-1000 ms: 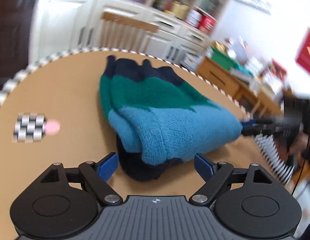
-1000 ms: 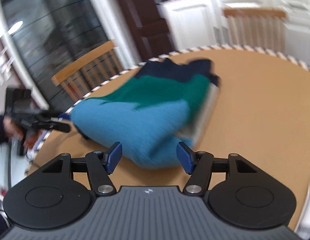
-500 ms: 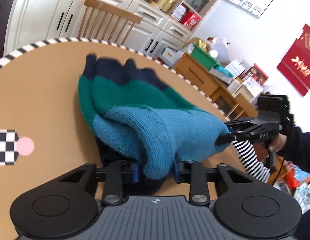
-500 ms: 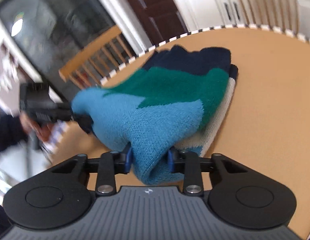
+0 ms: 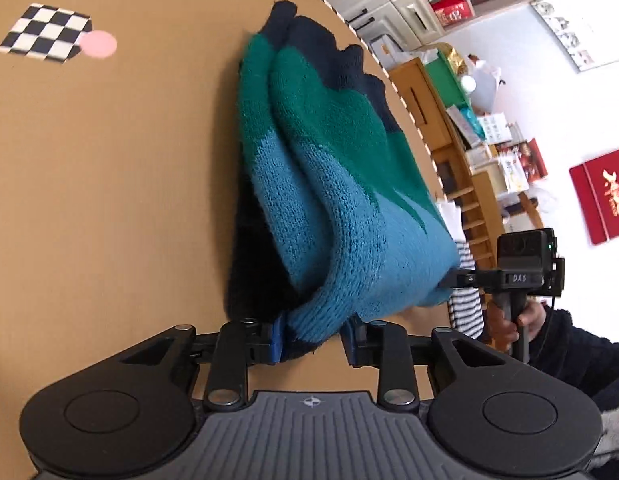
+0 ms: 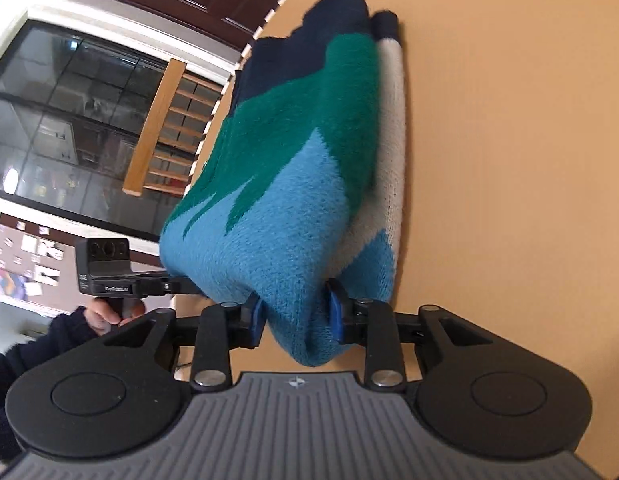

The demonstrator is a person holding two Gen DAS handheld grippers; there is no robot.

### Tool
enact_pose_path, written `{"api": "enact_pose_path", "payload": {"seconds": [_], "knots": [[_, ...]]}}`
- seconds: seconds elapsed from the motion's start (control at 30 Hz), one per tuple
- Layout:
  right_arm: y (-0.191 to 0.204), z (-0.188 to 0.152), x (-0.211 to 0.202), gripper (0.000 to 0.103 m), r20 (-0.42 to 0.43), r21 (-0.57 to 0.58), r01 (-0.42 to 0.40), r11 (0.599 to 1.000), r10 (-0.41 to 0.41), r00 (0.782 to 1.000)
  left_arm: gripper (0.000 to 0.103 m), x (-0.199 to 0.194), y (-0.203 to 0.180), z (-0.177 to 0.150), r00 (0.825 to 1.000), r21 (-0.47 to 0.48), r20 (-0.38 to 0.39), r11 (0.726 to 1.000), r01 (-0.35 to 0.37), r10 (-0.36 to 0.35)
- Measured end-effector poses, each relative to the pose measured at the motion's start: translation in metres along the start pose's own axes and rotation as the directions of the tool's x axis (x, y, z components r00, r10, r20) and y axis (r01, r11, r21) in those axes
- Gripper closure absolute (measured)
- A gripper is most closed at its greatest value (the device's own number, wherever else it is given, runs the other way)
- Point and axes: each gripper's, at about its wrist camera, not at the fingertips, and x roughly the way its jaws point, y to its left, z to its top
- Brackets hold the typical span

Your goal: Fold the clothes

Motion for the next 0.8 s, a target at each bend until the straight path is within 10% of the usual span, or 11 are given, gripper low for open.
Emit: {"api": "enact_pose_path", "payload": {"seconds": [0.17, 0.33, 0.43, 0.57, 0.67, 0.77, 0.8], "knots": [[0.011, -0.017, -0.046, 0.038, -0.005, -0.066, 0.192, 0.979, -0.193, 0.981, 0.047, -0.056, -0.021, -0.012, 0.992, 0.055, 0.008, 0.991, -0.122, 0.122], [0.062, -0.023, -0.083, 0.093, 0.272, -0.118, 0.129, 0.984, -0.093, 0.958, 0.034, -0.064, -0.087, -0.004, 0.978, 0.115, 0.208, 0.992, -0.054, 0.029], [0.085, -0.022, -0.035, 0.093, 0.257, -0.225, 0.101, 0.969, -0.041, 0.965, 0.03, 0.005, -0.114, 0.001, 0.974, 0.132, 0.226, 0.991, -0.001, -0.029], [0.064, -0.047, 0.027, 0.103, 0.23, -0.354, 0.298, 0.886, -0.226, 0.946, 0.085, 0.06, -0.092, -0.007, 0.962, 0.096, 0.209, 0.975, -0.201, 0.177], [0.072, -0.045, 0.009, 0.097, 0.23, -0.267, 0.271, 0.925, -0.212, 0.95, 0.081, 0.04, -0.086, -0.001, 0.97, -0.054, 0.192, 0.988, -0.143, 0.151], [0.082, -0.045, -0.008, 0.088, 0.338, -0.295, 0.304, 0.906, -0.198, 0.92, 0.041, 0.035, -0.102, 0.004, 0.959, 0.02, 0.24, 0.987, -0.161, 0.151], [0.08, -0.045, -0.002, 0.084, 0.342, -0.301, 0.343, 0.89, -0.235, 0.91, 0.047, 0.042, -0.104, 0.005, 0.958, 0.039, 0.229, 0.982, -0.187, 0.173]]}}
